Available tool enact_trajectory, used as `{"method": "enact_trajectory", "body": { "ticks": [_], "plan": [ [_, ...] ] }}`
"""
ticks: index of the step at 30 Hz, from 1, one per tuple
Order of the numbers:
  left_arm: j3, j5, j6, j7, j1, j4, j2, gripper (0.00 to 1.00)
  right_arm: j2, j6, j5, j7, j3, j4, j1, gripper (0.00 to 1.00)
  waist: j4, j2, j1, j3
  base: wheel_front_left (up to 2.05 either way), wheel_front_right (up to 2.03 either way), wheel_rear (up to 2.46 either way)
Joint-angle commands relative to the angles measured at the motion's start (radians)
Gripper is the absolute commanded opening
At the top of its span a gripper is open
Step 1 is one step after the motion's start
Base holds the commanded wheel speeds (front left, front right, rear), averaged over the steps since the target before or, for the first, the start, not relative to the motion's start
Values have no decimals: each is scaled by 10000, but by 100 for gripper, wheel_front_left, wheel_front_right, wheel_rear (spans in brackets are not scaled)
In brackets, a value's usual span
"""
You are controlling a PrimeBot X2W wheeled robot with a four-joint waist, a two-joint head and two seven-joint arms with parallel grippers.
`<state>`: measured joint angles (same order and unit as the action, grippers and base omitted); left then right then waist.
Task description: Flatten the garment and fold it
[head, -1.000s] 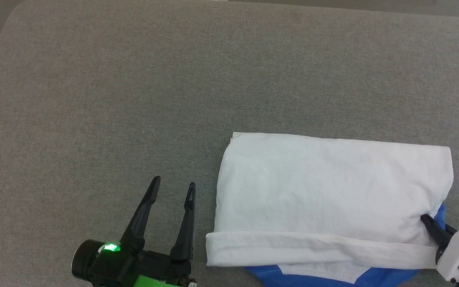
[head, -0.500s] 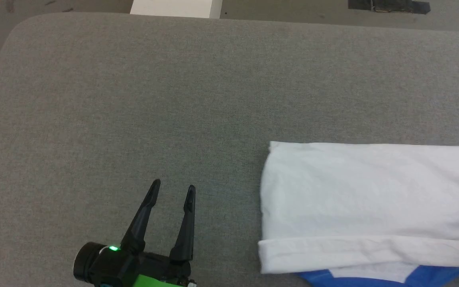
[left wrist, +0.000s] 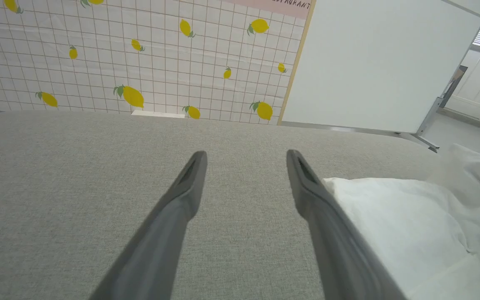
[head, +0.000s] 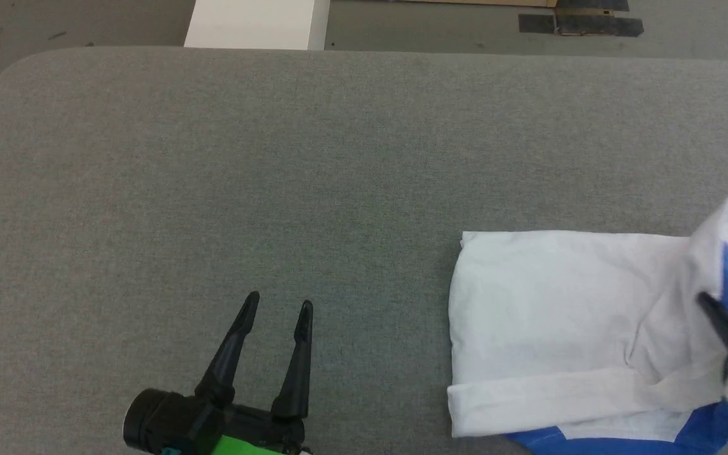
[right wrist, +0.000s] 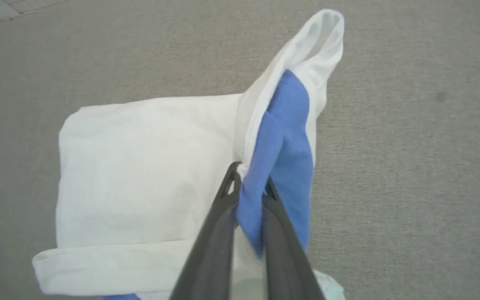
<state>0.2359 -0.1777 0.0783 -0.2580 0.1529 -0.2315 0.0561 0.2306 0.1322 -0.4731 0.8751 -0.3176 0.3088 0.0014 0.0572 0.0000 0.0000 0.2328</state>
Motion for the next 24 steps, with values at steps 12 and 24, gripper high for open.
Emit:
{"method": "enact_trajectory", "body": {
  "ticks": [12,24],
  "plan": [
    [34,-281,92,-38,-61,199,-57,100,-829,-15,-1,673,3541,417,28,0,445,0,0,-57,0,0,0],
    [231,-509,75,-38,-196,419,-58,100,-1643,-15,1271,-559,4754,-2469,-882,0,966,0,0,-67,0,0,0]
  ]
}}
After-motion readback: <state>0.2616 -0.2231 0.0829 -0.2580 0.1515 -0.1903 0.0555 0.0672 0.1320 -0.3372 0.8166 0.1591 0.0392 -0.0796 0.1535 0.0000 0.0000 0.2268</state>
